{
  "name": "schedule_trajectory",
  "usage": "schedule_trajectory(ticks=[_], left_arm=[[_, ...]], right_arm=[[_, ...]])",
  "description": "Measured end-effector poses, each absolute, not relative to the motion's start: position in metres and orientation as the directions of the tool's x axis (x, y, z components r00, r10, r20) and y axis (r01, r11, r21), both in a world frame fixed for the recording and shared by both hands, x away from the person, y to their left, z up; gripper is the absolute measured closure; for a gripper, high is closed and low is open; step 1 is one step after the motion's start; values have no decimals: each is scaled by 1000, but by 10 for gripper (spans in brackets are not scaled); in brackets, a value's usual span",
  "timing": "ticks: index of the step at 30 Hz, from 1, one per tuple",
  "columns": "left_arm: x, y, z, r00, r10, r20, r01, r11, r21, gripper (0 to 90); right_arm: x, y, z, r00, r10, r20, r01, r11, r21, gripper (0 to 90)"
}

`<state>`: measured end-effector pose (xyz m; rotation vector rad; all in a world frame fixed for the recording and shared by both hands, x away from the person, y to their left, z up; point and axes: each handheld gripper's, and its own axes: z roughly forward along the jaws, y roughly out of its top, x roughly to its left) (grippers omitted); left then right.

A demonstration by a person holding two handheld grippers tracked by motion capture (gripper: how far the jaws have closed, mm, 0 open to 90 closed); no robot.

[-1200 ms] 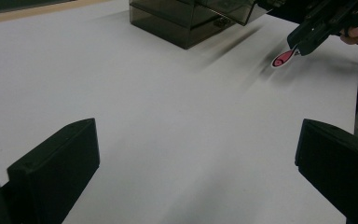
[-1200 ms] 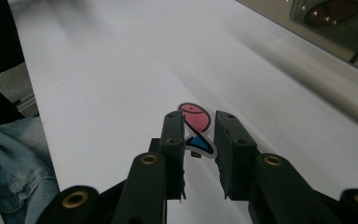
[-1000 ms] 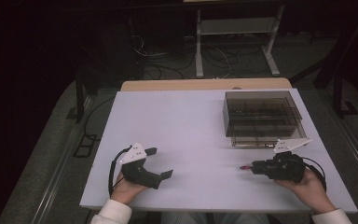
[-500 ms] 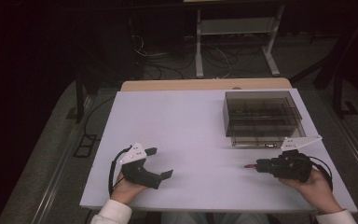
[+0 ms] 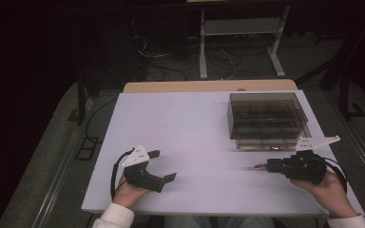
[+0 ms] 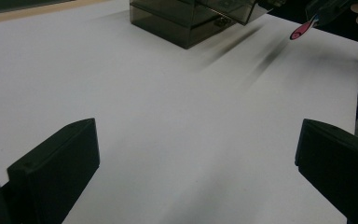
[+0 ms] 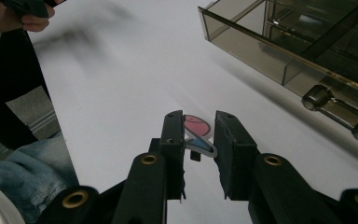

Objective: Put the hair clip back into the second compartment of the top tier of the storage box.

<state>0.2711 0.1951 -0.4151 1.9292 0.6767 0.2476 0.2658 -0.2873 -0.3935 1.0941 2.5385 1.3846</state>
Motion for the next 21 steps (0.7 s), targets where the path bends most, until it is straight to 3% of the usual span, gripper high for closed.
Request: schedule_trajectory(ticks=[21], left_arm=[[271,195,-415,820,559,-125,347,-311,885,0]], right_arm=[[262,-299,-379,-743,608,281,547,308,779,733]])
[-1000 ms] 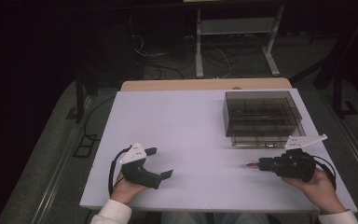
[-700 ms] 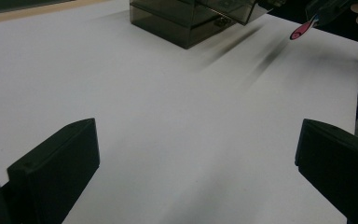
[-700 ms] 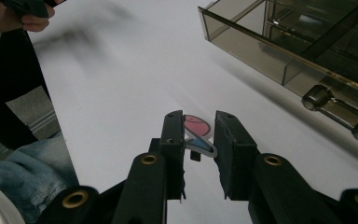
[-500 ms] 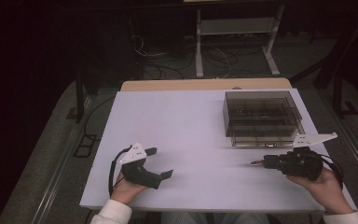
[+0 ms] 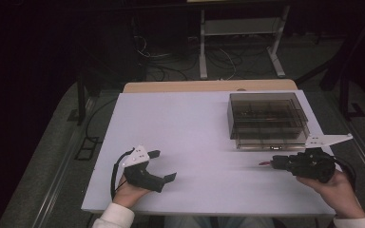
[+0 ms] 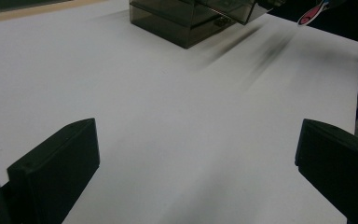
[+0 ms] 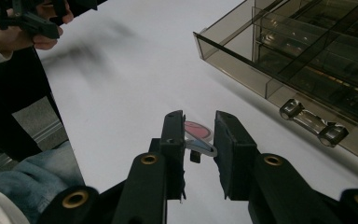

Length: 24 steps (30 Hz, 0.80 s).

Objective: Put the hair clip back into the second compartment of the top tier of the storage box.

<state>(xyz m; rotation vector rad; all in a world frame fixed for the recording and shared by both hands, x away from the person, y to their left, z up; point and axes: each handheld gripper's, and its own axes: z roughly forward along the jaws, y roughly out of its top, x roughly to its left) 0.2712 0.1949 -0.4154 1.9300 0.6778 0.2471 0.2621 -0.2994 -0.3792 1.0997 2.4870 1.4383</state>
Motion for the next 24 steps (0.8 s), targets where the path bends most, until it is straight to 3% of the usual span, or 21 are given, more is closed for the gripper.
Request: schedule_trajectory(ticks=[24], left_arm=[[270,195,-416,814,567,-128,353,-308,883,0]], right_arm=[[262,-308,-352,-734,628,260,527,284,801,733]])
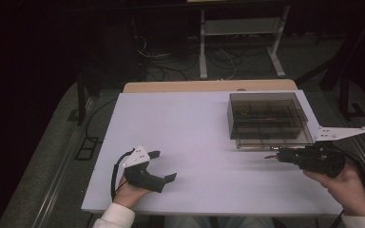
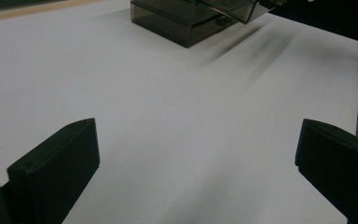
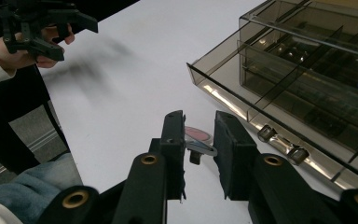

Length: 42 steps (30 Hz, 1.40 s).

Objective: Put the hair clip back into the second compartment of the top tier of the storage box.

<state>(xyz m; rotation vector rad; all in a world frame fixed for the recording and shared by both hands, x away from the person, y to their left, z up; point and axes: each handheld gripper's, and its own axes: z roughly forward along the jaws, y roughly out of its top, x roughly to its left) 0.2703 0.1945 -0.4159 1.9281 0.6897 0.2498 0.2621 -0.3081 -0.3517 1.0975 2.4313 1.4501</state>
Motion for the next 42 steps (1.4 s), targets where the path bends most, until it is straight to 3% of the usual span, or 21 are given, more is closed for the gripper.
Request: schedule_trajectory(ticks=[42], left_arm=[[270,195,-416,812,569,-129,354,-306,884,0]], right_arm=[[293,-315,-319,-723,656,216,518,309,798,733]])
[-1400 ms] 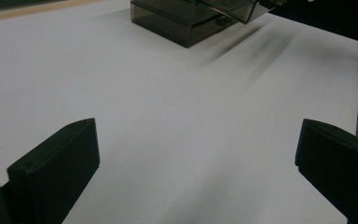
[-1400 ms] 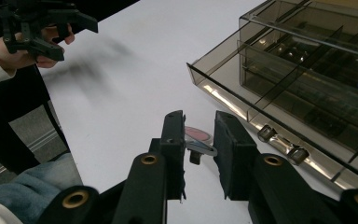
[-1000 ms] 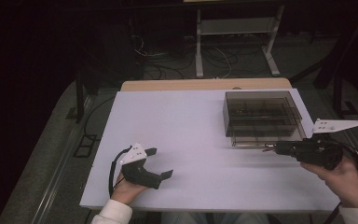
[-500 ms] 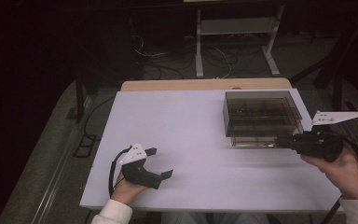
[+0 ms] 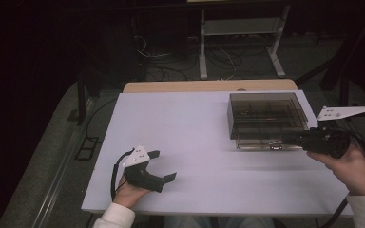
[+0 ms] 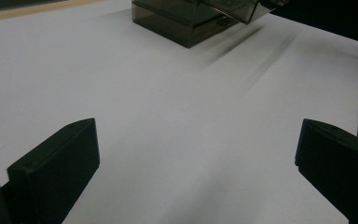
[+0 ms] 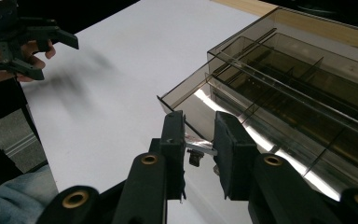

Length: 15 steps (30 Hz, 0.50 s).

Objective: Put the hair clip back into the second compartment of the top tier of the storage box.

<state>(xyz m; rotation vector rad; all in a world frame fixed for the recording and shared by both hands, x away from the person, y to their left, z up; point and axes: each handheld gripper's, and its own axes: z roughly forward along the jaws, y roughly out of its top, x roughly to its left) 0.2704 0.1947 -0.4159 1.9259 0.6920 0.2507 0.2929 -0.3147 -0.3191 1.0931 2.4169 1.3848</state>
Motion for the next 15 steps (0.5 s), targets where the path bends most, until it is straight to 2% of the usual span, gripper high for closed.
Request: schedule_trajectory(ticks=[15], left_arm=[[271,195,-416,813,568,-128,354,-306,884,0]], right_arm=[[312,-316,-319,-711,666,227,539,307,784,733]])
